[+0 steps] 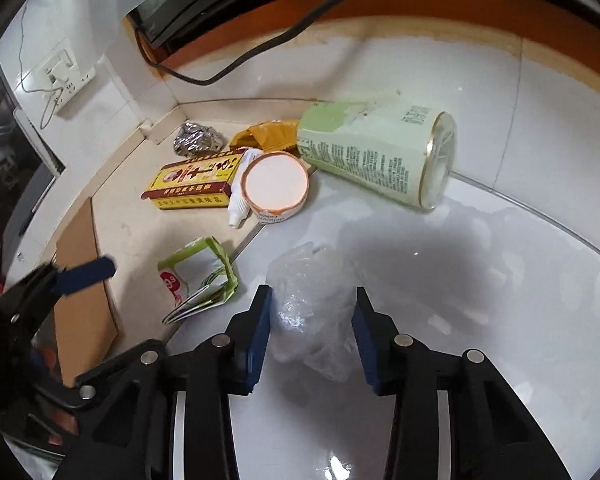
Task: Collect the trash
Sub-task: 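Grasp the green snack packet with the left tool while the right tool grasps the plastic bag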
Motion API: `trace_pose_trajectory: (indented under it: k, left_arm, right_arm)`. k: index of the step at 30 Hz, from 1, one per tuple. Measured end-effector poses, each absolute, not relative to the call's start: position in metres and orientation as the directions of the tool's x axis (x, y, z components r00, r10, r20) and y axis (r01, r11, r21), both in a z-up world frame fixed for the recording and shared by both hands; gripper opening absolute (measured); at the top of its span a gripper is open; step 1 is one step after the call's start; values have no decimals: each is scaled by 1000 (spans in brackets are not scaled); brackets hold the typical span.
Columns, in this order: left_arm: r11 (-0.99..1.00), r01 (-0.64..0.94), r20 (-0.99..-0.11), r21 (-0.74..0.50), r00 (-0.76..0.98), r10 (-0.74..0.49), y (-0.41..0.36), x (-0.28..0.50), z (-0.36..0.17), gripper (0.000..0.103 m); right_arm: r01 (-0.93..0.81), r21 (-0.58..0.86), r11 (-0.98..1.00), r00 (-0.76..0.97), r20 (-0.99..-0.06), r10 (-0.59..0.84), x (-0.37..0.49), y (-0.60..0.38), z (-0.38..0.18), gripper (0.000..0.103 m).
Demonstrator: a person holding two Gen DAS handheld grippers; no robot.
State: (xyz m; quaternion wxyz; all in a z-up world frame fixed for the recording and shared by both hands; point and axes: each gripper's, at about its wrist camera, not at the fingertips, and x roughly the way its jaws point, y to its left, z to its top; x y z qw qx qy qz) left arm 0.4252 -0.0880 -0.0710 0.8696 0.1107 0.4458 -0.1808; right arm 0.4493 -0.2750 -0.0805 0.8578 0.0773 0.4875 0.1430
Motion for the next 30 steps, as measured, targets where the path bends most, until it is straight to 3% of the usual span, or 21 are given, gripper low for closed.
trace_pose_trajectory:
  k: [6,14,17,19,21,25,30]
  left_arm:
    - [871,470,-837,144,527,-146,-108,443,-85,96]
    - [900,425,-880,103,460,-116,-105,476,-102,92]
    - [920,391,-897,30,417,-148,-97,482,-105,69]
    - [928,373,-893,-3,417,-171,-92,482,-104,44]
    - [933,360,-888,-9,425,-173,-88,480,-102,29]
    - [947,316,-880,-49,435,-191,-76,464,-96,18]
    - [952,285,-858,-114,454,-239,-68,420,-82,16]
  right_arm:
    - [-190,283,940,466,-817,340,450,-276,-80,39]
    - [-195,314,929,460,-808,369,450,-277,-85,39]
    - [-201,317,927,458,-806,374,450,-277,-86,38]
    - [-201,324,924,457,-804,381,449,-278,-87,37]
    - [-197,334,922,456,-801,388,447,-278,-88,34]
    - [-188,329,926,460,-803,379,439,-277,-86,29]
    - [-191,303,934,461,-812,358,413,-273,-81,26]
